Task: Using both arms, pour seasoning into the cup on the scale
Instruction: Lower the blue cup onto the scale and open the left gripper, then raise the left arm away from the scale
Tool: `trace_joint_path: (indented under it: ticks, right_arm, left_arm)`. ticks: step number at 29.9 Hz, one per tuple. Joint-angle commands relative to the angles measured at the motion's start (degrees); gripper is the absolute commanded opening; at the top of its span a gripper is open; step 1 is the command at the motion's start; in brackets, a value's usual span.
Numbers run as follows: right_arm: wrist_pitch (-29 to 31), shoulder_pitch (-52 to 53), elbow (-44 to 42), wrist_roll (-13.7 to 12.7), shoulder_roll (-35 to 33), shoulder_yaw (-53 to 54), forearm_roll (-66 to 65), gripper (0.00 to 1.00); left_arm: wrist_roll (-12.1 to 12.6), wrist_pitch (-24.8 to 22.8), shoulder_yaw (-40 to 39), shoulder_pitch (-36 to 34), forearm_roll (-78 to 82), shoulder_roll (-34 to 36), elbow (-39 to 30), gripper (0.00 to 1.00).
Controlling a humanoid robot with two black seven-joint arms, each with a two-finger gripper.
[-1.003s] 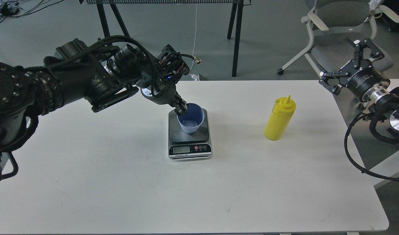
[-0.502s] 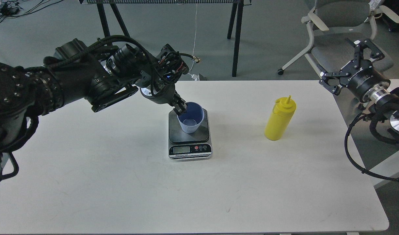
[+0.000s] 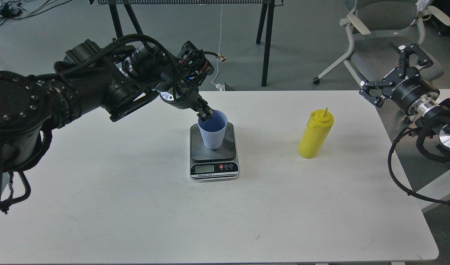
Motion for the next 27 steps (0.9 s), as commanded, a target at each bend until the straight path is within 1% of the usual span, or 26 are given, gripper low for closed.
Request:
trace_joint_path:
  ticks: [1,4,5,6,7,10,13,16,20,23,27]
  right_arm:
    - [0.0,0.0,-0.1,0.0,0.1,-0.1,0.0,0.99]
    - [0.0,0.1,-0.1,0.0,0.1,0.4,0.0,0.99]
    - [0.0,0.2,-0.2,-0.1,0.1,0.6,0.0,0.99]
    - [0.0,0.4,-0.3,-0.3,0.0,1.0,0.1,0.99]
    - [0.0,0.6,-0.4,-0.6,0.0,1.1,0.1,0.99]
    - [0.0,1.1,-1.0,-0.6,0.0,1.7,0.8,0.99]
    - [0.0,1.0,-1.1,-0.4,-0.7,3.6,2.3,0.99]
    - [0.0,0.5,-1.1,-0.4,-2.4,3.8,2.7,0.99]
    - [0.0,0.4,-0.4,-0.5,-5.8,3.7,2.8,0.99]
    - [0.0,0.4,-0.1,-0.9,-8.0,3.6,2.8,0.99]
    - [0.0,0.1,1.1,-1.1,-11.8,2.8,2.2,0.99]
  left_arm:
    - [0.0,0.0,0.0,0.0,-2.2,-0.3,1.2,0.42]
    - [0.0,0.0,-0.4,-0.3,-5.1,-0.3,1.7,0.52]
    - [0.0,0.0,-0.6,-0.4,-6.4,-0.3,2.2,0.59]
    - [0.0,0.0,-1.1,-0.6,-8.4,-0.3,3.1,0.7]
    - [0.0,0.0,-1.6,-0.7,-10.4,-0.4,4.2,0.74]
    - [0.0,0.0,-2.9,-2.0,-19.3,-0.2,6.4,0.81]
    - [0.0,0.0,-3.1,-3.5,-29.7,1.4,6.4,0.84]
    - [0.0,0.0,-3.2,-4.0,-39.7,5.9,6.4,0.86]
    - [0.0,0.0,-6.9,-4.0,-52.3,11.3,6.2,0.89]
    - [0.0,0.0,-12.4,-3.7,-57.6,16.9,6.1,0.92]
    - [0.0,0.0,-22.4,-0.9,-58.8,22.3,5.9,0.96]
